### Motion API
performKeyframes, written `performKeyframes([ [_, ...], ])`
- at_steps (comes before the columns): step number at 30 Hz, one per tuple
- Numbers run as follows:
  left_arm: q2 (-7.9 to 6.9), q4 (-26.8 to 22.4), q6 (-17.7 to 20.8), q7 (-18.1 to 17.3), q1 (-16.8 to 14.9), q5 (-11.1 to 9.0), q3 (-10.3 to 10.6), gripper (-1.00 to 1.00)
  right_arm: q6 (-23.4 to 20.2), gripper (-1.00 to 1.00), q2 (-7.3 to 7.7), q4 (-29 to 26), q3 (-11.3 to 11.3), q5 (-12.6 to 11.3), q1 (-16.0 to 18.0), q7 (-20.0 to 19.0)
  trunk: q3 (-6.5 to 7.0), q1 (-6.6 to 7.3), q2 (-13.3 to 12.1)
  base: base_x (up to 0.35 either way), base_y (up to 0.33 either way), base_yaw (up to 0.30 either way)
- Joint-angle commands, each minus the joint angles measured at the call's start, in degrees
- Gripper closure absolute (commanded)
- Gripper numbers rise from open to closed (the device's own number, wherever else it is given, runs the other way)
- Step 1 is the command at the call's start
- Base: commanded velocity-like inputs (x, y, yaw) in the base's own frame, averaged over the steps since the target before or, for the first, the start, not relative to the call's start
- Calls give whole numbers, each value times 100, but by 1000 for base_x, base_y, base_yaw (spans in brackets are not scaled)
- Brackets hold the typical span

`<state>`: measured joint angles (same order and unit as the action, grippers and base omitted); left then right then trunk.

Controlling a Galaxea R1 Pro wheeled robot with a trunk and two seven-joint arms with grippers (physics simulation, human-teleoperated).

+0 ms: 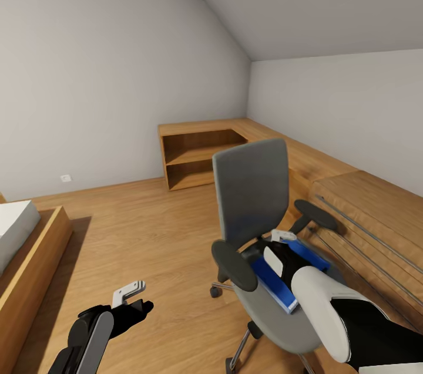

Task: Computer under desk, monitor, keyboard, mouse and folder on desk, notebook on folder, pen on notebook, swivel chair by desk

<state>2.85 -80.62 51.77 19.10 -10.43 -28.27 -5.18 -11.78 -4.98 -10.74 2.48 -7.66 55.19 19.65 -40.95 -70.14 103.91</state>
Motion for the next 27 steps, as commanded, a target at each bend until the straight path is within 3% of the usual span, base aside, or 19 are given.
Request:
performKeyframes([
  [1, 5, -7, 20, 50, -5, -62, -9, -100, -24, -100, -3, -14, 23, -8, 1, 26, -6, -1, 3, 158, -158, 0],
  [23, -13, -155, 20, 41, -3, -85, -39, -100, -26, -100, 25, 1, 25, 36, 1, 52, -6, -1, 3, 43, -41, 0],
  [27, -13, -176, 8, 43, -3, -84, -40, -100, -26, -100, 24, 2, 25, 37, 1, 51, -78, -89, 163, 0, 0, 0],
])
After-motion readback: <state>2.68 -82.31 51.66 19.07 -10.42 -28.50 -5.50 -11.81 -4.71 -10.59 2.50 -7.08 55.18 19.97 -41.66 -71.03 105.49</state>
